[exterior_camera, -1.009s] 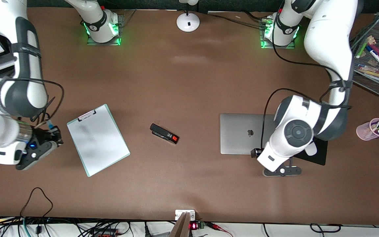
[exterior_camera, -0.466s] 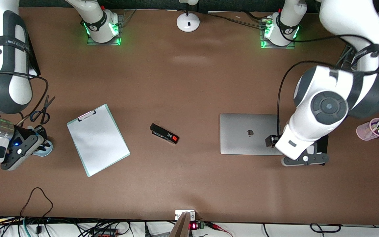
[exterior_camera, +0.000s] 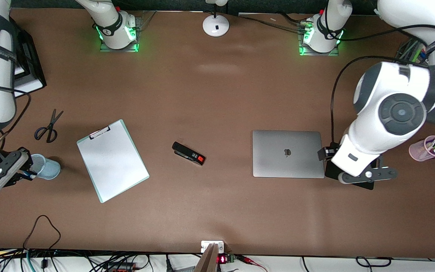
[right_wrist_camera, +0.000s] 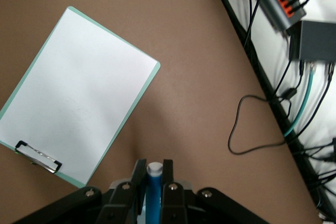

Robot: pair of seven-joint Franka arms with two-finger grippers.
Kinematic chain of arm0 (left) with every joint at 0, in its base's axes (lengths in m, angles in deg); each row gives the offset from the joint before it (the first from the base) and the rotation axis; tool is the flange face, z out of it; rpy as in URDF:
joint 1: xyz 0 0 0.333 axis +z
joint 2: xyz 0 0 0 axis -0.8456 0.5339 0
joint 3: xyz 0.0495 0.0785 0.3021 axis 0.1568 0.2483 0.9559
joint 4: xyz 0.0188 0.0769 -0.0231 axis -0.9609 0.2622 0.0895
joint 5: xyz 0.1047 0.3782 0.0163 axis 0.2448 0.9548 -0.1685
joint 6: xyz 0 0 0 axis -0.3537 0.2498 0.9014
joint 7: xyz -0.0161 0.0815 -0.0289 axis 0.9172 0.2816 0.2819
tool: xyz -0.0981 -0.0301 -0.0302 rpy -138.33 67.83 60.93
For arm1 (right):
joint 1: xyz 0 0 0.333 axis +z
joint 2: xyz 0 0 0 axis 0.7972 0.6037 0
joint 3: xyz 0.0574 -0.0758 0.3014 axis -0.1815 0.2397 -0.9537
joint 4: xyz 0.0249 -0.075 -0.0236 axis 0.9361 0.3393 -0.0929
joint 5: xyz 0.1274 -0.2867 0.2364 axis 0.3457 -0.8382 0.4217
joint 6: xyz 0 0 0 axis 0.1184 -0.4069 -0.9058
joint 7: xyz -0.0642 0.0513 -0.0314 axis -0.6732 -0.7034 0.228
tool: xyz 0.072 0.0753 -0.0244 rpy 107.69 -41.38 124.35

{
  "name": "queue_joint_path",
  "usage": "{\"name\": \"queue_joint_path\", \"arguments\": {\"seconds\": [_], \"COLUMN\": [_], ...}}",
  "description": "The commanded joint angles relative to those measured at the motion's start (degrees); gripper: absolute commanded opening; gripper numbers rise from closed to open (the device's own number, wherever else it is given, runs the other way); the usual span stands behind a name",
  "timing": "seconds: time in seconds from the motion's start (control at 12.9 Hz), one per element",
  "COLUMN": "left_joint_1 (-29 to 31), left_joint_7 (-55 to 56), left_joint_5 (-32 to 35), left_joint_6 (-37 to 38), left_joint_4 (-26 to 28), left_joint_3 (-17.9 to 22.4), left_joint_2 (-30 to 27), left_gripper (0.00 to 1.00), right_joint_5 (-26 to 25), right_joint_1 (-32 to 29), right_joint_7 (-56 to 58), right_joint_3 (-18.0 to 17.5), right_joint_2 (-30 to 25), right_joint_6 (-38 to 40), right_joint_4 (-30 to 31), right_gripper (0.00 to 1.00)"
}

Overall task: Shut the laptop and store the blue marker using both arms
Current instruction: 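Move the marker over the blue cup while the left gripper withdraws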

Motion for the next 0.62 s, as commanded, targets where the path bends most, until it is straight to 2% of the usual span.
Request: {"name": "queue_joint_path", "arguments": {"seconds": [0.0,0.31,0.54], "left_joint_1": [1.33,2.57,2.83], "left_joint_7": [-2.48,-5.39,-5.48], "left_joint_5": [1.02,1.19,1.02], "left_joint_6": [2.02,5.01,7.82], "left_joint_4": [0.97,0.97,0.97], "left_joint_3": [-0.14,-0.32,-0.32], "left_joint_2": [-3.22,-5.69,-7.8], "left_gripper": [1.0,1.0,1.0], "right_joint_5": [5.38,9.35,16.71], "right_joint_1": [-2.21,-3.53,-5.2], "right_joint_7": [8.15,20.03,28.02], "right_joint_3": [-1.31,-1.4,-1.4], "right_joint_2": [-0.58,-1.55,-1.64], "right_joint_6": [-3.72,-6.56,-6.56], "right_joint_4": [3.05,6.66,9.03], "right_gripper": [0.0,0.0,0.0]}}
